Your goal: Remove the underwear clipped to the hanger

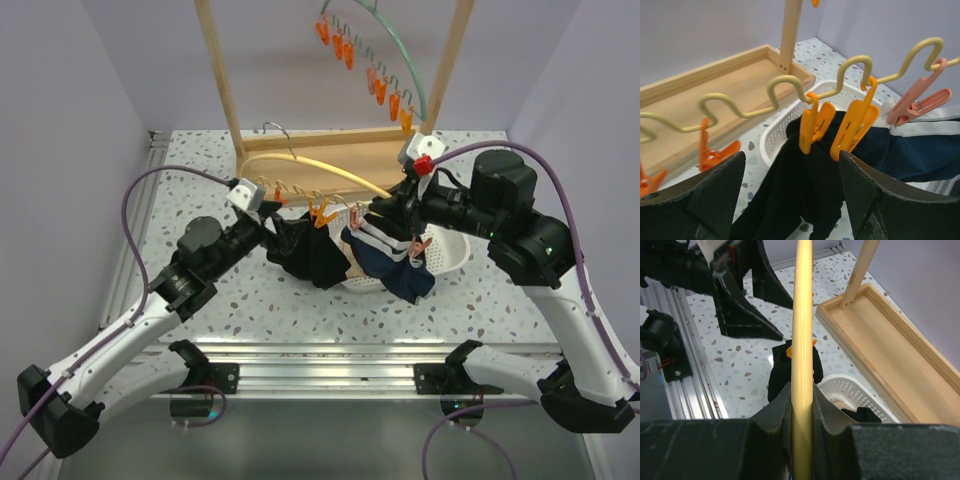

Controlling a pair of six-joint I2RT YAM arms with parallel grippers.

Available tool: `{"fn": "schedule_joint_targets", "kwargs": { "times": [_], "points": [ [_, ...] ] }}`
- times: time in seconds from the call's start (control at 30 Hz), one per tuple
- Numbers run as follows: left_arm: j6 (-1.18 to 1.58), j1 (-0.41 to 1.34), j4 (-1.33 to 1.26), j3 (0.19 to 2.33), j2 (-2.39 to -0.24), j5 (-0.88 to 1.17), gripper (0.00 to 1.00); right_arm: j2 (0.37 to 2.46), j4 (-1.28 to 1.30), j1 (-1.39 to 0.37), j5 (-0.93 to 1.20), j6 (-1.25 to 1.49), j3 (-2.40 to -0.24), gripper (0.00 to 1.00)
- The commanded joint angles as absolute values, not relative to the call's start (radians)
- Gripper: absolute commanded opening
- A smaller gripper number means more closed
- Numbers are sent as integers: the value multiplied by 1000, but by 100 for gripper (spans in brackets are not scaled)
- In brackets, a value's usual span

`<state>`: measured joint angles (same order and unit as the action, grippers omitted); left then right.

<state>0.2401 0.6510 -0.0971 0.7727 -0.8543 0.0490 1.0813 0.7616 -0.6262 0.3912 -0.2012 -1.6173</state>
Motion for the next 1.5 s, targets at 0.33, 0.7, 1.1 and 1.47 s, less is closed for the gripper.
{"fn": "schedule_joint_targets", "kwargs": {
  "times": [0.33,0.7,1.1,1.47],
  "points": [
    [238,765,-204,801,-937,-40,78,1071,649,-620,445,-193,-1655,0],
    [230,765,-172,781,-835,-120,79,1060,652,-618,431,-207,-1646,0],
    [248,765,-245,781,-932,-198,76,1060,637,-615,451,-192,-1632,0],
    [276,778,-301,802,-1003,-129,76,1058,629,-614,451,-193,-1615,0]
  ]
}}
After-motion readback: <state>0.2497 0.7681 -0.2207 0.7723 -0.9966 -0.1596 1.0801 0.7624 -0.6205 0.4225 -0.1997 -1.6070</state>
